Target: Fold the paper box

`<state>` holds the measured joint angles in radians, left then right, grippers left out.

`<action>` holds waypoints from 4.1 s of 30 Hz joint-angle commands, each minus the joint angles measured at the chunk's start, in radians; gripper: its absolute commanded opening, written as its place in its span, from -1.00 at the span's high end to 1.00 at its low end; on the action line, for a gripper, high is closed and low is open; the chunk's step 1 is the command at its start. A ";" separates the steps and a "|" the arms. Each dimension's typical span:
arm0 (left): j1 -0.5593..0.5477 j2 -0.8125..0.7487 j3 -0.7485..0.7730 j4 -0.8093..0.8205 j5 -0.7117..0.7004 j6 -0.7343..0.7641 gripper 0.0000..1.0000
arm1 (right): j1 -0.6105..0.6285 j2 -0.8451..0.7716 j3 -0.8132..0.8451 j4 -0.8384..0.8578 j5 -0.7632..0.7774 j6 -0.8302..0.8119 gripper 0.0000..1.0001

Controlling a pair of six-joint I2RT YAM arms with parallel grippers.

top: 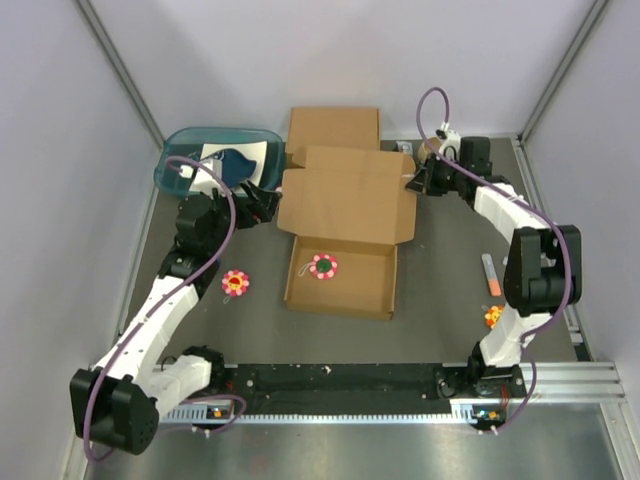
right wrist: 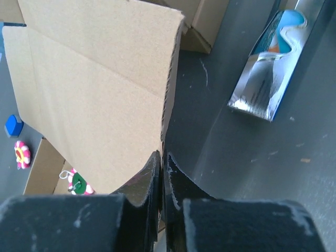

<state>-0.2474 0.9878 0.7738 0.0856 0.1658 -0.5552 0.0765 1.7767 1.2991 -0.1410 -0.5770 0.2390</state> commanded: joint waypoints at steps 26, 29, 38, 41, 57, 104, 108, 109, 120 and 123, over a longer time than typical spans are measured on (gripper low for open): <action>0.097 0.230 0.005 0.080 0.199 0.268 -0.58 | 0.094 -0.286 -0.193 -0.028 0.104 -0.086 1.00; 0.097 0.239 -0.008 0.071 0.182 0.264 -0.55 | 0.094 -0.287 -0.193 -0.029 0.111 -0.086 1.00; 0.097 0.324 0.036 0.091 0.251 0.229 -0.33 | 0.094 -0.292 -0.192 -0.023 0.105 -0.076 1.00; 0.097 0.371 0.061 0.098 0.293 0.232 -0.26 | 0.092 -0.287 -0.190 -0.020 0.097 -0.073 1.00; 0.097 0.442 0.110 0.128 0.373 0.212 0.27 | 0.094 -0.281 -0.185 -0.011 0.092 -0.070 1.00; -0.418 0.153 -0.343 0.752 -0.461 0.230 1.00 | 0.534 -0.726 -0.590 0.081 1.060 0.387 1.00; -0.487 0.147 -0.370 0.796 -0.538 0.215 1.00 | 0.589 -0.731 -0.613 0.067 1.160 0.447 1.00; -0.498 0.149 -0.376 0.819 -0.551 0.209 1.00 | 0.601 -0.729 -0.618 0.066 1.178 0.476 1.00; -0.671 0.196 -0.438 0.948 -0.676 0.179 1.00 | 0.718 -0.688 -0.621 0.044 1.290 0.634 1.00; -0.723 0.221 -0.444 0.979 -0.713 0.172 1.00 | 0.775 -0.681 -0.617 0.011 1.330 0.667 1.00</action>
<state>-0.8753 1.1652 0.3496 1.0111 -0.6094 -0.3206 0.7555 1.0641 0.6998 -0.0540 0.8001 0.8032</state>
